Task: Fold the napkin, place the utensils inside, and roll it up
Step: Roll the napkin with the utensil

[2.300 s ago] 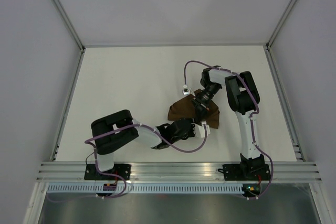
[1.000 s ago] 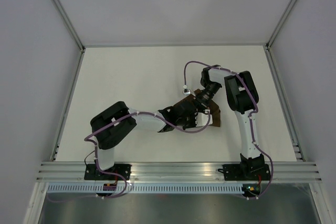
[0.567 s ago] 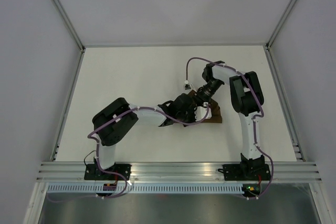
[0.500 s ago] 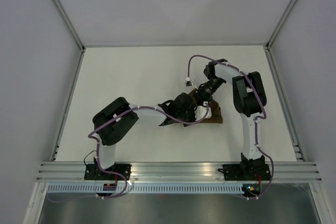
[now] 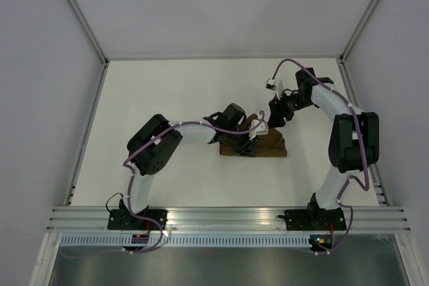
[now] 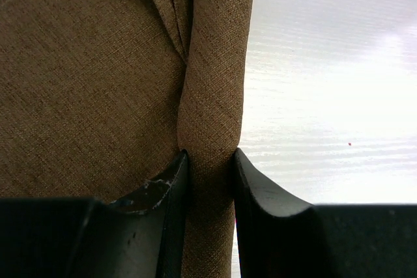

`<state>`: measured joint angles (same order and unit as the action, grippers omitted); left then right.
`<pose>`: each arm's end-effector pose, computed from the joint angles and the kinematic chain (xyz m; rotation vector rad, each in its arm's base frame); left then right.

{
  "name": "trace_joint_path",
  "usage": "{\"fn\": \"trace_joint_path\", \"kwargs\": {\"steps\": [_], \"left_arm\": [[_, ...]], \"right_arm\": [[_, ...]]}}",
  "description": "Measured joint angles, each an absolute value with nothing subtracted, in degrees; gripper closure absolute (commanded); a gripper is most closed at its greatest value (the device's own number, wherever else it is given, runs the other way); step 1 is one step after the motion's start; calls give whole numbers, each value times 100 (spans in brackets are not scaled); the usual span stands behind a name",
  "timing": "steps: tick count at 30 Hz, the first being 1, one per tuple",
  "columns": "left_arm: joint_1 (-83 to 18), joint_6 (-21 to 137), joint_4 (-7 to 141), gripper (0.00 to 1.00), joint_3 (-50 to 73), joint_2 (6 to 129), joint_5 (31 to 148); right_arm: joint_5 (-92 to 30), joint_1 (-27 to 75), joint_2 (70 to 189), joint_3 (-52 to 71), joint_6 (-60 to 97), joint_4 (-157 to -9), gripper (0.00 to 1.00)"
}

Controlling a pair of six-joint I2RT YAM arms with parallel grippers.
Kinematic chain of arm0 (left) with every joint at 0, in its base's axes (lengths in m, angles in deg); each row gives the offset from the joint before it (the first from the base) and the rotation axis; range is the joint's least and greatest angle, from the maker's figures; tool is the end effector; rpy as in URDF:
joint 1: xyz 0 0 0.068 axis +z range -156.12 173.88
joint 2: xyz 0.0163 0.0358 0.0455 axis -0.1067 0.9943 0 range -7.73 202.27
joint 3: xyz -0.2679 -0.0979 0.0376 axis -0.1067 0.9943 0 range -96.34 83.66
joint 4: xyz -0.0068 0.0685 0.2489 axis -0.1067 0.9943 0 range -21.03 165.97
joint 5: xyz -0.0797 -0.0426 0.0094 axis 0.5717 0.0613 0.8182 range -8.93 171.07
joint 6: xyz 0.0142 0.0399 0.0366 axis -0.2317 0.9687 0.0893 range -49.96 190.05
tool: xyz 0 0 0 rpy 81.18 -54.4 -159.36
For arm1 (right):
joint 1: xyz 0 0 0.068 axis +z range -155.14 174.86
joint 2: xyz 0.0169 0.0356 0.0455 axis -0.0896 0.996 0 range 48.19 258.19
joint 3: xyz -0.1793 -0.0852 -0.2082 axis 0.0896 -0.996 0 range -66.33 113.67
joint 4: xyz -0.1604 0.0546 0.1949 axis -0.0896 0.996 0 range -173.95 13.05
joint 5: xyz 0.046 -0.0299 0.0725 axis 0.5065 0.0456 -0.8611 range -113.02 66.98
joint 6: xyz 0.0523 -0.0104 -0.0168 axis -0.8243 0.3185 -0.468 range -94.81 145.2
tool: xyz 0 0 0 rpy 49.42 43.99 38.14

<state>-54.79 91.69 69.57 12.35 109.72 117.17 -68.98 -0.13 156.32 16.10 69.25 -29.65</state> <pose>0.2680 -0.3390 0.1522 1.6201 1.7670 -0.9738 0.3643 0.0598 0.2290 -1.1477 2.2861 0.9470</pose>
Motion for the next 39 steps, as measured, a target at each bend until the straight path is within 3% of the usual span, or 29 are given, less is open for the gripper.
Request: {"fn": "trace_joint_path", "kwargs": {"steps": [13, 28, 36, 39], "left_arm": [[-4908, 8468, 8188, 98, 72, 11833, 13275], [-4699, 7948, 9189, 98, -761, 12478, 14014], [-4701, 7915, 9434, 91, -769, 12487, 14075], [-4699, 7915, 9458, 84, -769, 12487, 14073]], "right_arm": [[-6141, 188, 11978, -2252, 6802, -5990, 33], [-3951, 2886, 11906, -3841, 7095, -7987, 34], [-3486, 3065, 12336, -3882, 7150, -8444, 51], [-3475, 3065, 12402, -3882, 7165, -8484, 68]]}}
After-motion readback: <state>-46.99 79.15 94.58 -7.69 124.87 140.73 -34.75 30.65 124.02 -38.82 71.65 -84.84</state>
